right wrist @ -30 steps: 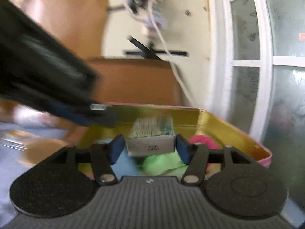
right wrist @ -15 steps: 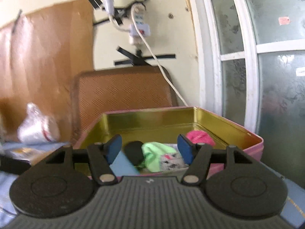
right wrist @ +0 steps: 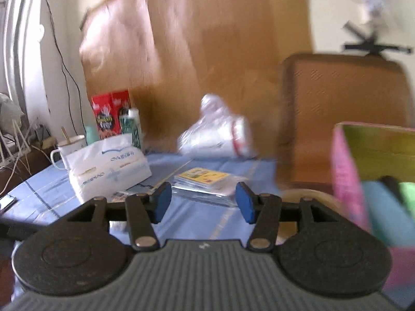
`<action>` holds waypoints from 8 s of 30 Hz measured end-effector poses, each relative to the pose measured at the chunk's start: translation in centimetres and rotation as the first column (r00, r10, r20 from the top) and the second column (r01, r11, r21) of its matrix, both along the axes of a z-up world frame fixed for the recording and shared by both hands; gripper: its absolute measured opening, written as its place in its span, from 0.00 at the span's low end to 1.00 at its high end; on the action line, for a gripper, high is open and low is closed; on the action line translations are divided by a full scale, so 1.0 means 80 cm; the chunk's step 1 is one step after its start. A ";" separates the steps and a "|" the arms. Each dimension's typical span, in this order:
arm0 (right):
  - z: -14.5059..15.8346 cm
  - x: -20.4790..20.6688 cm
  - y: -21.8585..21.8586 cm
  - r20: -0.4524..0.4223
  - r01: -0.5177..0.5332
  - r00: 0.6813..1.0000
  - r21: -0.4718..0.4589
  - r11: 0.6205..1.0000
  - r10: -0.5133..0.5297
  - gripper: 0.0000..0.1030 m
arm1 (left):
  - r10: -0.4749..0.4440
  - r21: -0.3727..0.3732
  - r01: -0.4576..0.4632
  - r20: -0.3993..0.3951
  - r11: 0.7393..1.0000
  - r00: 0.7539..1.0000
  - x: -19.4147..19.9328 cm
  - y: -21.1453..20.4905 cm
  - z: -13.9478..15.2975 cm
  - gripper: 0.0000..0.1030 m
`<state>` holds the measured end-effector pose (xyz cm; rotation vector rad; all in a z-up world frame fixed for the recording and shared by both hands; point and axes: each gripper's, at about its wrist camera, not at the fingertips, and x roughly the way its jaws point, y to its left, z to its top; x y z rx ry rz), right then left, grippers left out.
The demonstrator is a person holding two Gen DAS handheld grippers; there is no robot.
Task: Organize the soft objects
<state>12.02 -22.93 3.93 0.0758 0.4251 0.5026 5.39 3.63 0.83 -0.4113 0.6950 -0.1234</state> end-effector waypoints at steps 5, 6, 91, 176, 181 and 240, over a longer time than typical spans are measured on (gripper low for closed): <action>0.000 0.121 0.064 -0.141 0.007 0.990 -0.087 0.996 -0.019 0.69 | -0.006 -0.030 0.007 0.044 1.000 0.999 -0.005 0.004 -0.004 0.38; -0.002 0.141 0.073 -0.170 0.013 0.985 -0.105 0.994 -0.031 0.69 | -0.011 -0.026 0.012 0.050 1.000 0.999 -0.005 0.003 -0.003 0.39; -0.045 -0.086 -0.005 -0.157 -0.191 0.971 -0.066 0.979 0.179 0.24 | -0.133 -0.146 0.126 -0.044 0.981 0.990 0.001 -0.027 0.014 0.66; -0.043 -0.132 -0.058 0.095 0.208 0.973 0.051 0.977 -0.212 0.68 | -0.056 0.388 0.050 0.006 0.920 0.998 0.000 -0.131 0.020 0.39; -0.050 -0.135 -0.038 0.075 0.175 0.982 0.021 0.984 -0.176 0.68 | -0.020 0.402 0.020 -0.005 0.915 1.000 -0.005 -0.105 0.001 0.39; -0.056 0.000 0.160 -0.221 -0.208 0.956 -0.045 0.977 0.193 0.45 | 0.197 0.119 -0.217 0.157 0.969 0.968 -0.053 0.061 -0.002 0.58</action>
